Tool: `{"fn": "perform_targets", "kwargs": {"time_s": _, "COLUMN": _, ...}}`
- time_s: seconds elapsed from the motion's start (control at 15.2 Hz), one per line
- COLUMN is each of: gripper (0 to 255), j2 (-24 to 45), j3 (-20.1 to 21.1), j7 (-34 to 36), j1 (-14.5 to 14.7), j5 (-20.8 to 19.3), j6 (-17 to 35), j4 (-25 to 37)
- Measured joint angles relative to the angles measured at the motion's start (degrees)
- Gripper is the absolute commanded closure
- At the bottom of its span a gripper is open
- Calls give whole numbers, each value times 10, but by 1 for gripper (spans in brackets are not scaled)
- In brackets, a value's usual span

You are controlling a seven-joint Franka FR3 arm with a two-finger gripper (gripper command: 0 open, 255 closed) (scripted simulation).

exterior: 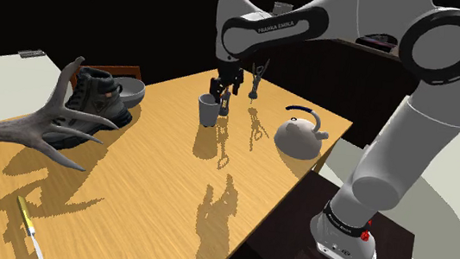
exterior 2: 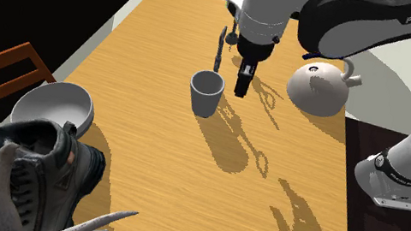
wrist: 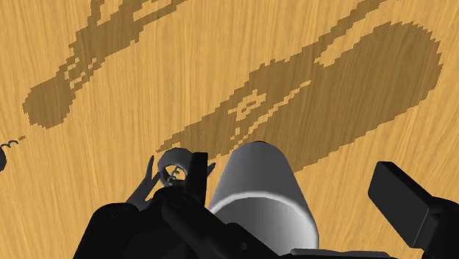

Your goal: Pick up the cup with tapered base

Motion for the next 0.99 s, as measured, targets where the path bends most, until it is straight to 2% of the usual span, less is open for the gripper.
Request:
{"fn": "perform_targets", "kwargs": {"time_s": 0.53, "gripper": 0, "j2": 166, "j3": 8, "j7": 26, "j1": 15, "j5": -17, "j6": 17, "j4": 158}}
{"fn": "perform_targets", "kwargs": {"time_s": 0.99, "gripper": 0, "j2": 197, "j3": 7, "j7": 35, "j1": 17, "j5": -23, "j6": 63, "j4": 144}}
